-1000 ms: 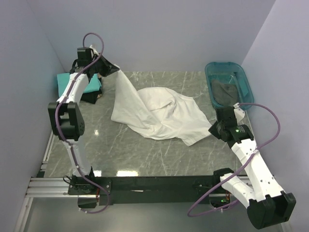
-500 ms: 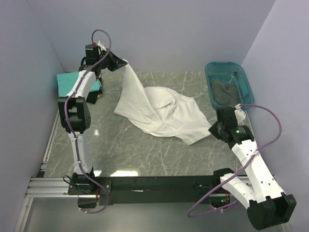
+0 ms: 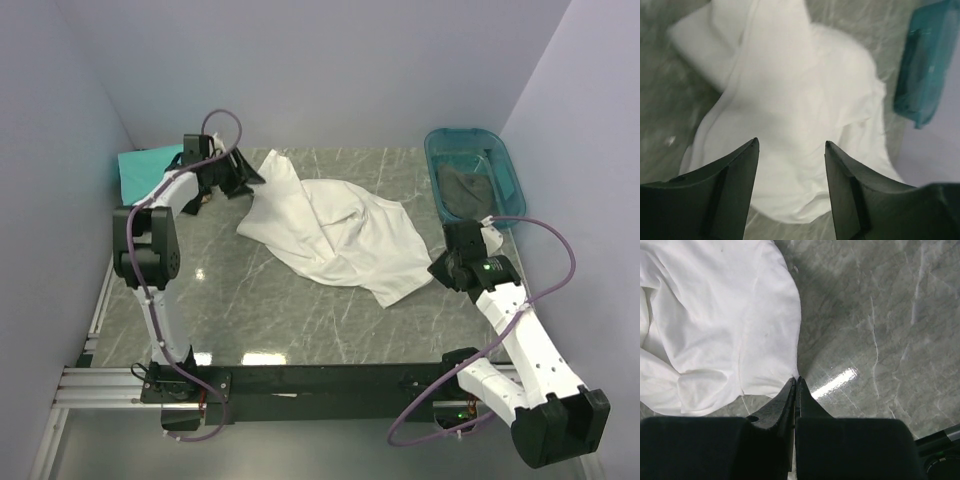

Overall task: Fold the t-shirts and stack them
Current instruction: Flatten the tshirt out

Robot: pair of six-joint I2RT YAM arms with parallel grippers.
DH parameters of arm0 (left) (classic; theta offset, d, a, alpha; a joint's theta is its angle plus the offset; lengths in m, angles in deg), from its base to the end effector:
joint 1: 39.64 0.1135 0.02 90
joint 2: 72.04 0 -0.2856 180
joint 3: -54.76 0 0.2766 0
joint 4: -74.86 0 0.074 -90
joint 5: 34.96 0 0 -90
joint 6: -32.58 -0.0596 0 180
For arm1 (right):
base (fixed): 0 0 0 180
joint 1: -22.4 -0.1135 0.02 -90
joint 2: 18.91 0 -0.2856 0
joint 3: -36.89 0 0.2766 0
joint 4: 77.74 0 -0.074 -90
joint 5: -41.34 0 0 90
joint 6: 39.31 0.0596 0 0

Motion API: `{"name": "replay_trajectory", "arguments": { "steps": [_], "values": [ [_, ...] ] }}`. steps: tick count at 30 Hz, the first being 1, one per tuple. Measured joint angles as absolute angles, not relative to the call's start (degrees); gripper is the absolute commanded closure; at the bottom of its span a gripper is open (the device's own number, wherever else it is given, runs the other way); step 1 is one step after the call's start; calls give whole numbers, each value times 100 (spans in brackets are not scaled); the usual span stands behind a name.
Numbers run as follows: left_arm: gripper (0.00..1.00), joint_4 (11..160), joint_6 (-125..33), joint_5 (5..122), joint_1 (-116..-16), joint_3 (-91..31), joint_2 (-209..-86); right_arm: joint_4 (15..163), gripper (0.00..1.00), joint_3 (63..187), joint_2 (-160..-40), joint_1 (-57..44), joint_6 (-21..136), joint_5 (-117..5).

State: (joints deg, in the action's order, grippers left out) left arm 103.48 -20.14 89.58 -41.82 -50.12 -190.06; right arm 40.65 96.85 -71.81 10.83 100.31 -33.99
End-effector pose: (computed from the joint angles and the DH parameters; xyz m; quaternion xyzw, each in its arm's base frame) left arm 0.5137 -0.0534 0.2208 -0.1471 0.8676 -0.3868 0.2758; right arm 0.1976 0.0250 0.2680 0.3447 0.8805 0.0490 0.3218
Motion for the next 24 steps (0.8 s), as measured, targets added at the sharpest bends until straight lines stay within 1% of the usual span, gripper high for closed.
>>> {"name": "replay_trajectory", "arguments": {
  "steps": [5,10,18,24],
  "values": [
    [37,10718,-2512,8506,-4182,-3600,-17789,4176,100,9565,-7286,1083,10033,-3536],
    [37,10696,-2696,8237,-4182,-2951,-16965,4316,100,9478,-7310,1083,10036,-3643],
    [38,10997,-2836,7630,-4173,-2741,-17207,4377,100,9397,-7303,1083,10036,-3676],
    [39,11157,-2880,7409,-4171,-2741,-17382,4384,100,9397,-7262,1083,10073,-3678]
  ]
}}
